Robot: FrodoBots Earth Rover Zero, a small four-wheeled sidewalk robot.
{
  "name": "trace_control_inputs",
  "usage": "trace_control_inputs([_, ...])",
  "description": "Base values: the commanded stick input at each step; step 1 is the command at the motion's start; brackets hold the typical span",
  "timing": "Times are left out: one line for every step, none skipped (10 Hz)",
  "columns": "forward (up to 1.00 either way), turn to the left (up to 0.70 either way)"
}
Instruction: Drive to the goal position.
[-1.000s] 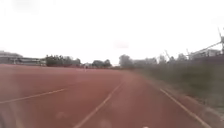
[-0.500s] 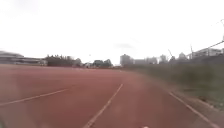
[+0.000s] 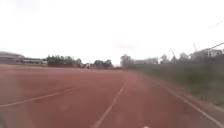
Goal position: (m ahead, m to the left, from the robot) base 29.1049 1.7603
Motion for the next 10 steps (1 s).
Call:
trace_control_inputs([0.70, -0.35])
trace_control_inputs([0.70, -0.35])
trace_control_inputs([0.70, -0.35])
trace_control_inputs([0.70, -0.35])
trace_control_inputs([0.70, -0.35])
trace_control_inputs([0.70, -0.35])
trace_control_inputs([0.70, -0.35])
trace_control_inputs([0.70, -0.35])
trace_control_inputs([0.70, -0.35])
trace_control_inputs([0.70, -0.35])
